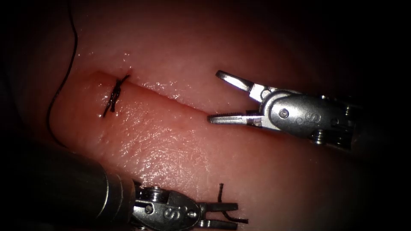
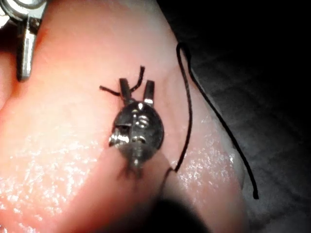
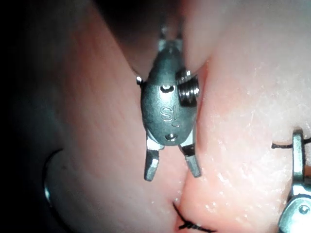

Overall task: Wound Closure
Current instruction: Set down the cut suture end from the left tool

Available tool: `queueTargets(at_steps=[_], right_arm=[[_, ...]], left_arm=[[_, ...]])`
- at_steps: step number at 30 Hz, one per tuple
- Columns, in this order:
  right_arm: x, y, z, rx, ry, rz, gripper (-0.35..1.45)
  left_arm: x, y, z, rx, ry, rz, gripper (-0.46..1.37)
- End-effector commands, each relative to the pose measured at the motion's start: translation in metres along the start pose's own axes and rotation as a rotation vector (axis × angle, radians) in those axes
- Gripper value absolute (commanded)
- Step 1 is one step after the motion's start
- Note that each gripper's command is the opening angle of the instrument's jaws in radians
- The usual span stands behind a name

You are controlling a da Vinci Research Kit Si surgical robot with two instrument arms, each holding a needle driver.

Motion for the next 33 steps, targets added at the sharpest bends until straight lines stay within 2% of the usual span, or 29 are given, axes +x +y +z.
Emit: queueTargets(at_steps=[1, 12, 22, 33], right_arm=[[0.0, 0.0, 0.0, 0.002, 0.0, 0.0, 1.06], [0.0, -0.0001, -0.0001, 0.002, 0.0, -0.001, 1.06], [-0.0001, -0.0003, -0.0001, 0.002, 0.0, -0.003, 1.06], [-0.0003, -0.0007, -0.0001, 0.001, 0.001, -0.006, 1.06]], left_arm=[[-0.0001, 0.0, -0.0002, 0.002, 0.001, 0.001, 0.4], [-0.0018, -0.0005, -0.0029, 0.007, -0.014, -0.01, 0.58], [-0.003, -0.0015, -0.0051, 0.023, -0.023, -0.019, 0.53], [-0.0035, -0.0016, -0.0062, 0.028, -0.027, -0.017, 0.5]])
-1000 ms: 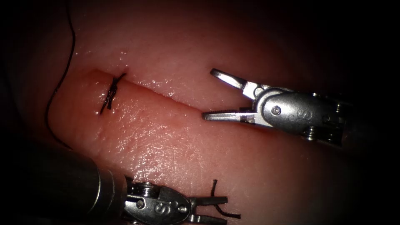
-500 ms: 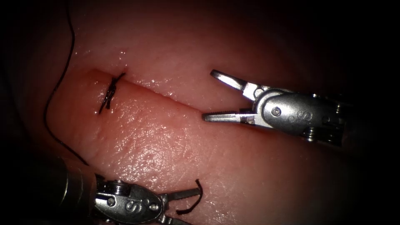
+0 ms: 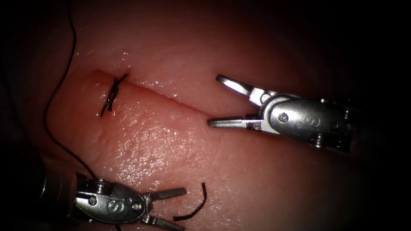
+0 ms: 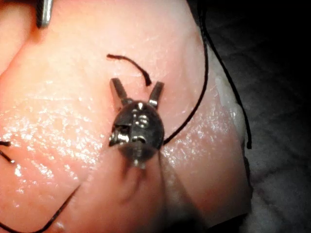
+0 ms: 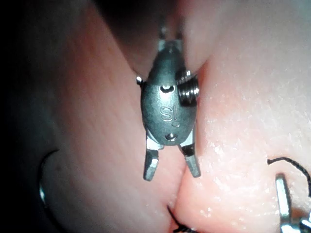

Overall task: Wound Closure
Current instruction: Set down the cut suture end from the left tool

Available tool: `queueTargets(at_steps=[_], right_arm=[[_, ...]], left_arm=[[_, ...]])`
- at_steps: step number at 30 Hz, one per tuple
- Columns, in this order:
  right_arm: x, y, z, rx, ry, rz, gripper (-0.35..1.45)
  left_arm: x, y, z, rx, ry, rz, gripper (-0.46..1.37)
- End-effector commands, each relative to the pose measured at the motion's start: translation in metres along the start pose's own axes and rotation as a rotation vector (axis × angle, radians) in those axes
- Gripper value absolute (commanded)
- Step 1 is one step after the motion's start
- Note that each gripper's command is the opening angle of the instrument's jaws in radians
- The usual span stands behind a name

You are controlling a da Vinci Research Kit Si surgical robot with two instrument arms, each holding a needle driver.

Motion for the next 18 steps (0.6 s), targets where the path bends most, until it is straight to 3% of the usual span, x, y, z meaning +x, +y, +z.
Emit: queueTargets(at_steps=[1, 8, 18], right_arm=[[0.0, 0.0, 0.0, 0.001, 0.0, 0.0, 1.06], [-0.0001, 0.0, 0.0, 0.001, 0.0, -0.001, 1.06], [-0.0004, -0.0003, 0.0002, 0.0, 0.0, -0.005, 1.07]], left_arm=[[-0.0001, 0.0, -0.0001, 0.001, -0.001, 0.001, 0.51], [-0.0004, -0.0001, -0.001, -0.004, -0.001, 0.002, 0.76], [0.0008, -0.0007, -0.0028, -0.008, -0.003, -0.01, 0.88]])
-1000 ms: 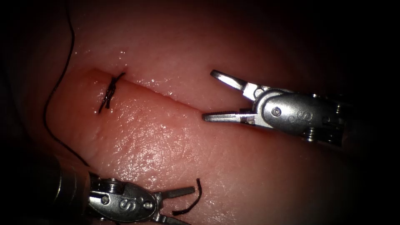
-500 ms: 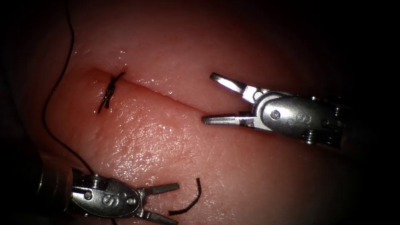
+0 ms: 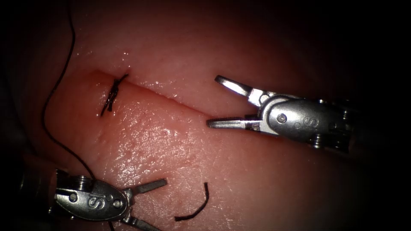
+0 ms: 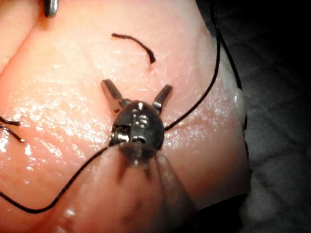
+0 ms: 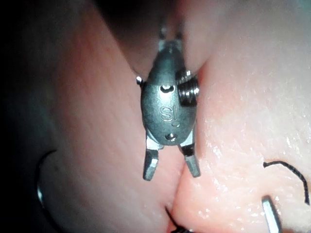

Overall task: Wound Closure
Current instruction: Set down the cut suture end from the left tool

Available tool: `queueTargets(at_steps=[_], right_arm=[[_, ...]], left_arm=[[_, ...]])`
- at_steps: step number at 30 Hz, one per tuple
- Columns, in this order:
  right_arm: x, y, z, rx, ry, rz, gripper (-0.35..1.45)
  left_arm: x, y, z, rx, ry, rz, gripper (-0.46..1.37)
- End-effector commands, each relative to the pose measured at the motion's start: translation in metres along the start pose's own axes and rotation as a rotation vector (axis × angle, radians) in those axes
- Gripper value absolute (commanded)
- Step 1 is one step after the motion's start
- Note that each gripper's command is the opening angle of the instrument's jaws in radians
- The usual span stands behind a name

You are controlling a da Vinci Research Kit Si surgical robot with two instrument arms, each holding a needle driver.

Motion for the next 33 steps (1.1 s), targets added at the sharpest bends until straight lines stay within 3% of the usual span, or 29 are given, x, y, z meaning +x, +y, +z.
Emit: queueTargets(at_steps=[1, 6, 22, 33], right_arm=[[0.0, 0.0, 0.0, 0.001, 0.0, -0.001, 1.07], [-0.0001, -0.0001, 0.0001, 0.001, 0.0, -0.001, 1.07], [-0.0001, 0.0, 0.0001, 0.001, -0.001, -0.001, 1.08], [-0.0002, 0.0, 0.0002, -0.001, -0.002, -0.001, 1.08]], left_arm=[[0.0003, 0.0, -0.0001, 0.005, -0.001, -0.01, 0.89], [0.0013, 0.0, -0.0011, -0.001, -0.002, -0.009, 0.97], [0.0024, -0.0018, -0.004, 0.012, -0.013, 0.008, 0.97], [0.0026, -0.0021, -0.0042, 0.018, -0.016, 0.013, 0.96]])
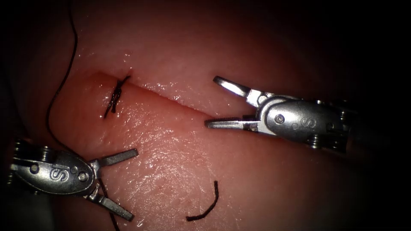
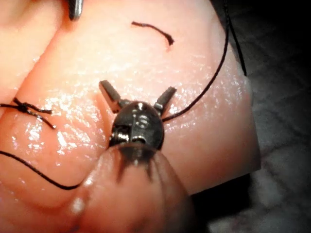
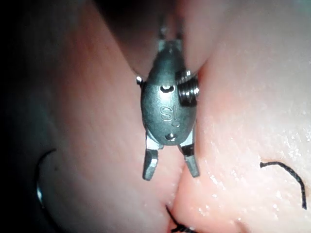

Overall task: Wound Closure
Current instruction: Set down the cut suture end from the left tool

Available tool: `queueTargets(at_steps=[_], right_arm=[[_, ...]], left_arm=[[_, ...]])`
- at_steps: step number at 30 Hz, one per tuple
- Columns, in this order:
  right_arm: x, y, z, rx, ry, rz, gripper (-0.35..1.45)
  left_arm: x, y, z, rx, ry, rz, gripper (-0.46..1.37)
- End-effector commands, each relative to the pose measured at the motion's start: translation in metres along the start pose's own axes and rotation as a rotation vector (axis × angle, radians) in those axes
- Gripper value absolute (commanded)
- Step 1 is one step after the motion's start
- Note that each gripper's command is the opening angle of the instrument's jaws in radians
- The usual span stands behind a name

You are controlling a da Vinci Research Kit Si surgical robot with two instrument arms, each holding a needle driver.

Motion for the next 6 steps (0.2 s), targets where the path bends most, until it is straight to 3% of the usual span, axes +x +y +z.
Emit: queueTargets(at_steps=[1, 6], right_arm=[[0.0, 0.0, 0.0, 0.001, 0.0, 0.0, 1.08], [0.0, 0.0, 0.0001, 0.001, 0.0, 0.0, 1.08]], left_arm=[[0.0, 0.0, 0.0, 0.005, 0.0, 0.006, 0.96], [0.0, -0.0001, -0.0001, 0.005, -0.001, 0.011, 0.97]])
